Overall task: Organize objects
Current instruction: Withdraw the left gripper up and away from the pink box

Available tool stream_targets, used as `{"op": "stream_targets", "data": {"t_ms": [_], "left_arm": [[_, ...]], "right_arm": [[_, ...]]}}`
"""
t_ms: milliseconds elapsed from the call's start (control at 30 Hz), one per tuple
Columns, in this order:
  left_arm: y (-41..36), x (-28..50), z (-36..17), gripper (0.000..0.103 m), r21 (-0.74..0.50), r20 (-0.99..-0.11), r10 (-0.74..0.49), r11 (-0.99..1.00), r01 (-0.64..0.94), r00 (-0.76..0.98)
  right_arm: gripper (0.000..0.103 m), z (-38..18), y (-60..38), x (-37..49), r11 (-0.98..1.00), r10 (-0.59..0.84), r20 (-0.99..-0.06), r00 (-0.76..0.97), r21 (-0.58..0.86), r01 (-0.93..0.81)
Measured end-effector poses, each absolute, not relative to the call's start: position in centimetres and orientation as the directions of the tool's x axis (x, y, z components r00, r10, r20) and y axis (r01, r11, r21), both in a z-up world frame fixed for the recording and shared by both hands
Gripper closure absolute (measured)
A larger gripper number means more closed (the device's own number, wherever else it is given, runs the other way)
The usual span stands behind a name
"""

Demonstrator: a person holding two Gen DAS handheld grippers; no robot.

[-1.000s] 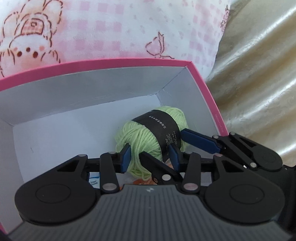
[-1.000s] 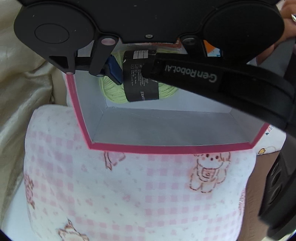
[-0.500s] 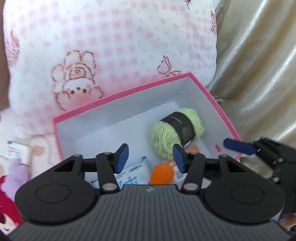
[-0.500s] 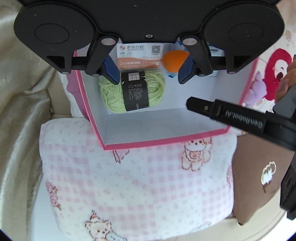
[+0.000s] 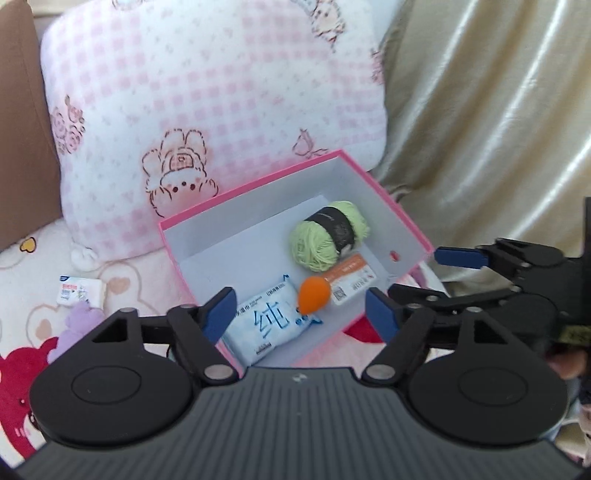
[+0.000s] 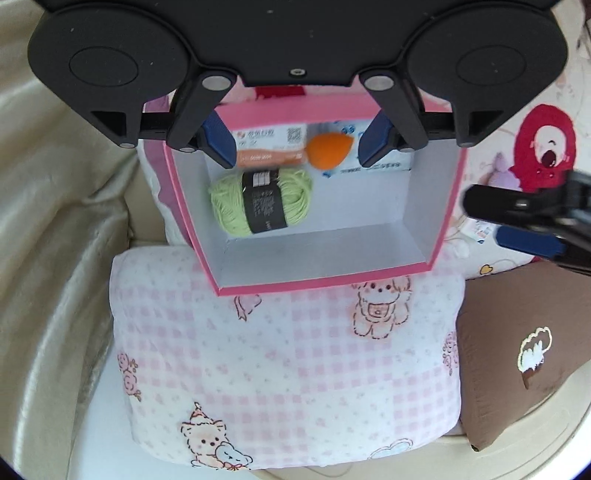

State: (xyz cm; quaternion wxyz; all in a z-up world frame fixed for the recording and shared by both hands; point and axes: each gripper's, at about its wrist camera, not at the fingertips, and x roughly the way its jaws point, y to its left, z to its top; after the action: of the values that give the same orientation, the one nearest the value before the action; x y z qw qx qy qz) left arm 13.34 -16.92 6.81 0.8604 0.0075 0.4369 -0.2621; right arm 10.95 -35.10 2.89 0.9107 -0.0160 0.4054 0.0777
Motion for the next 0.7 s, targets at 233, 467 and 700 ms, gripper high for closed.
{"op": "stream_targets", "data": {"t_ms": [233,467,700], "left_arm": [[-16.1,10.4,9.0,0.02,-0.173,-0.773,-0.427,0.854,0.49,0.47],[-15.2,8.7,8.9,0.011,-0.155,-0.817,-0.385,0.864,0.479,0.43],[-13.6,8.0,8.3,0.011,-0.159,-0.834,-0.374,0.867,0.472,0.407]], "right_arm": [[0.012,4.4,-33.4,8.1,0.982,0.156,-0.75,0.643,0.046,-0.184],[0.01,5.9,-31.7,5.5,0.98,0.167,-0.744,0.647,0.052,-0.193],[0.01,6.1,-30.9,4.0,0.968,0.232,-0.784,0.576,0.127,-0.217]]}}
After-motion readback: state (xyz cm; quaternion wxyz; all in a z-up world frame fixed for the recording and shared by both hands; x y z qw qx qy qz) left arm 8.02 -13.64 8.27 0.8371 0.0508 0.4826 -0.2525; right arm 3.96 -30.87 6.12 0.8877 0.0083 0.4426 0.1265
